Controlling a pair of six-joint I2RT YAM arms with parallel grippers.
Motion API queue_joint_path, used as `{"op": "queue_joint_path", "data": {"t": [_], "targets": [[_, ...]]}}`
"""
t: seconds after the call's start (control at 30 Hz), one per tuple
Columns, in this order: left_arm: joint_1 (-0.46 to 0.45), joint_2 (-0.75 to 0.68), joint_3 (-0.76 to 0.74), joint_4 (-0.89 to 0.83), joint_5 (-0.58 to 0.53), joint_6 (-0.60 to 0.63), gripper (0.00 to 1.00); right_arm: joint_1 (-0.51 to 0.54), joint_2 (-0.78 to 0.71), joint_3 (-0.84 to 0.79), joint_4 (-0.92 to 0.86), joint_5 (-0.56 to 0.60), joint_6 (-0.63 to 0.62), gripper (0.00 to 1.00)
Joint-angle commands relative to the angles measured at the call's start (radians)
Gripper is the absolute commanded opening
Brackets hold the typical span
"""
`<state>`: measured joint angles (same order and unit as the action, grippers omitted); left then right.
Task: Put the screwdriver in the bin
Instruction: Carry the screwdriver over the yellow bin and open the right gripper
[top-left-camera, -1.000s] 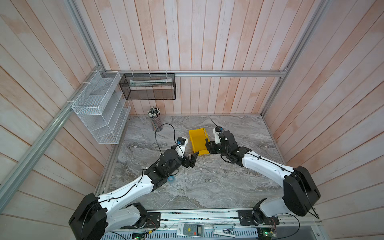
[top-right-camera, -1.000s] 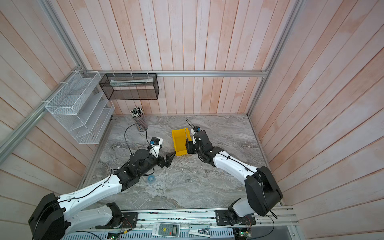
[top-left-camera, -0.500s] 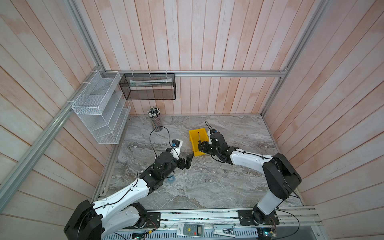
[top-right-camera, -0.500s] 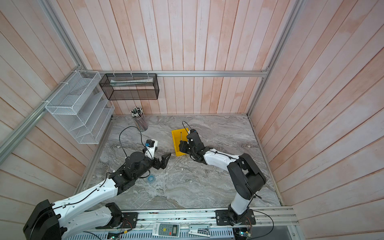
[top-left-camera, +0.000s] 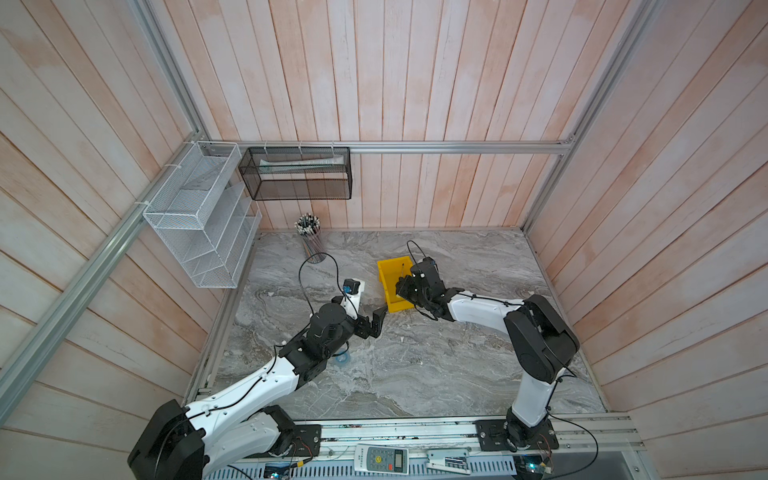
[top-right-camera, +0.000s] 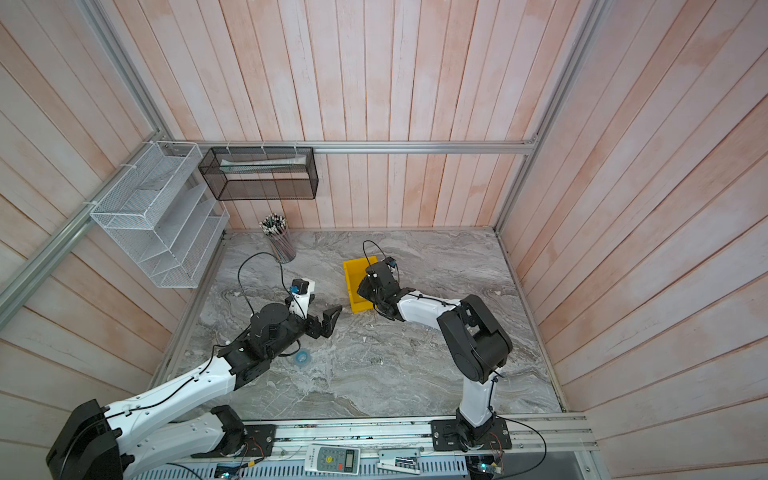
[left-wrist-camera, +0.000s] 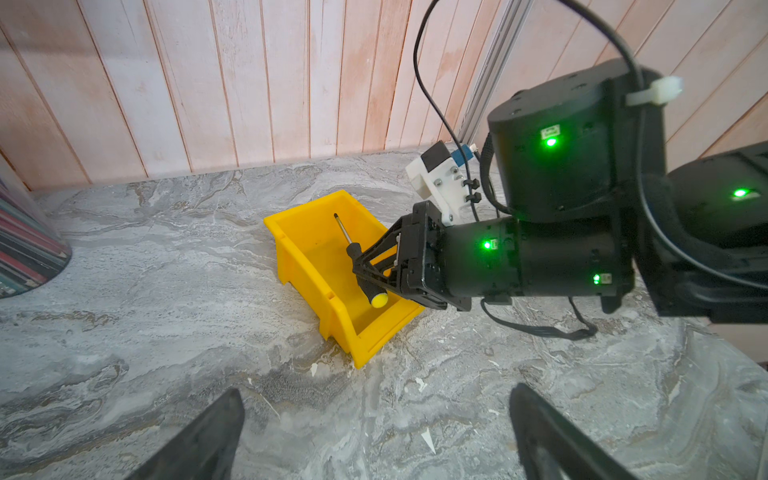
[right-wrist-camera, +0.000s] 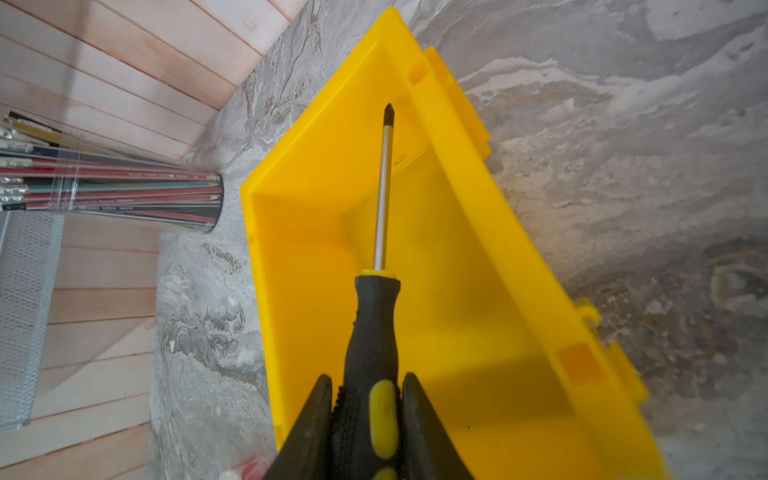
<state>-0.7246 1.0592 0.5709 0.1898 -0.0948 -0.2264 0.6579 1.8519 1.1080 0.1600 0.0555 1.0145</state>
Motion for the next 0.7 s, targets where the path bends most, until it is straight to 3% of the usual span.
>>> {"op": "queue_joint_path", "data": {"t": [0.0,0.57,0.67], "targets": [[0.005,-0.013,-0.01,-0.007,-0.013,-0.007,1.0,0.006,0.039,0.045,-0.002,0.046,0.051,0.3],[0.005,-0.016,-0.005,-0.008,-0.012,-0.009,1.0,0.009,0.09,0.065,0.028,0.05,0.048,0.36],[0.006,-0.015,-0.004,-0.005,-0.018,-0.007,1.0,0.009,0.066,0.067,0.036,0.04,0.008,0.41]]}}
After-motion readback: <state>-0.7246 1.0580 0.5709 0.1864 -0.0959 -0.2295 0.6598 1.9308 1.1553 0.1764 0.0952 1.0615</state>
